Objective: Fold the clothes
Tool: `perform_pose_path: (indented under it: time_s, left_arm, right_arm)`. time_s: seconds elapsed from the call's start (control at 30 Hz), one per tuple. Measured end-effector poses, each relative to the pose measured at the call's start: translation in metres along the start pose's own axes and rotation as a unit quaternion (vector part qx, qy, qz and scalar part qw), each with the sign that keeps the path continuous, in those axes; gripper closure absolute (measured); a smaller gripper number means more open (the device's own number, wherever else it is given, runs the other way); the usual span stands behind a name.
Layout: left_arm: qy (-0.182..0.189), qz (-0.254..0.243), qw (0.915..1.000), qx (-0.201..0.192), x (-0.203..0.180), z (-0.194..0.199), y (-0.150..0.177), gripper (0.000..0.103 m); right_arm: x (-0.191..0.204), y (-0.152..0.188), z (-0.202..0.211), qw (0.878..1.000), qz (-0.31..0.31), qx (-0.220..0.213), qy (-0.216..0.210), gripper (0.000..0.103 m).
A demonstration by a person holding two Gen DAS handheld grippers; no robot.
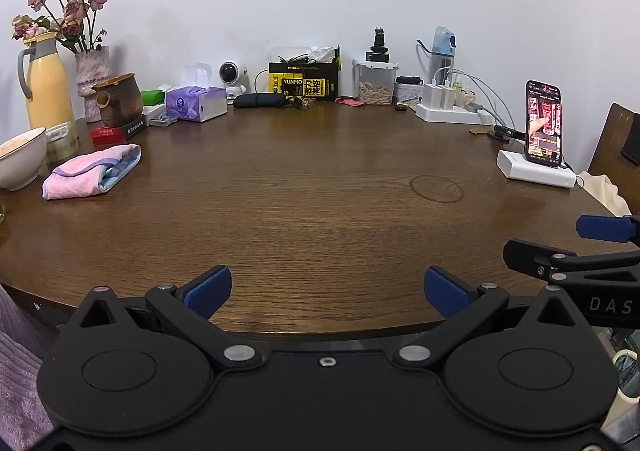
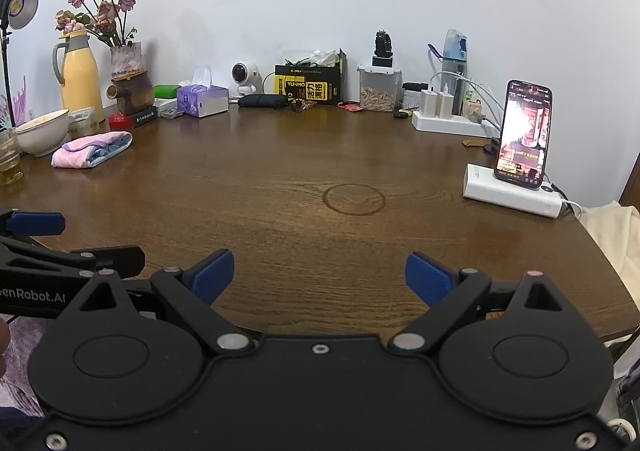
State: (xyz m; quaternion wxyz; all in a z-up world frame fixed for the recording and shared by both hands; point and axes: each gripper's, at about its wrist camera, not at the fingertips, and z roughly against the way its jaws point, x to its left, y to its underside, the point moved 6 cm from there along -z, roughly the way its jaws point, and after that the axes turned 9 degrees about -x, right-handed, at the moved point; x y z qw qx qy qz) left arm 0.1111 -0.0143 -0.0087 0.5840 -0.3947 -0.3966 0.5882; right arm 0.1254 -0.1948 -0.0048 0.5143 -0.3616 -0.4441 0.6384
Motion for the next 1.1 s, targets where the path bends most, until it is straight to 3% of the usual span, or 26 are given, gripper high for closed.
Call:
perform_pose_path:
  time_s: [1.1]
  left_arm:
    - [0.000, 0.006, 1.0000, 0.006, -0.0037, -0.0025, 0.0022, 0.000]
  right_arm:
    - [-0.0014, 0.0045, -0.0039, 1.000, 0.008, 0.010, -0.002, 0.007]
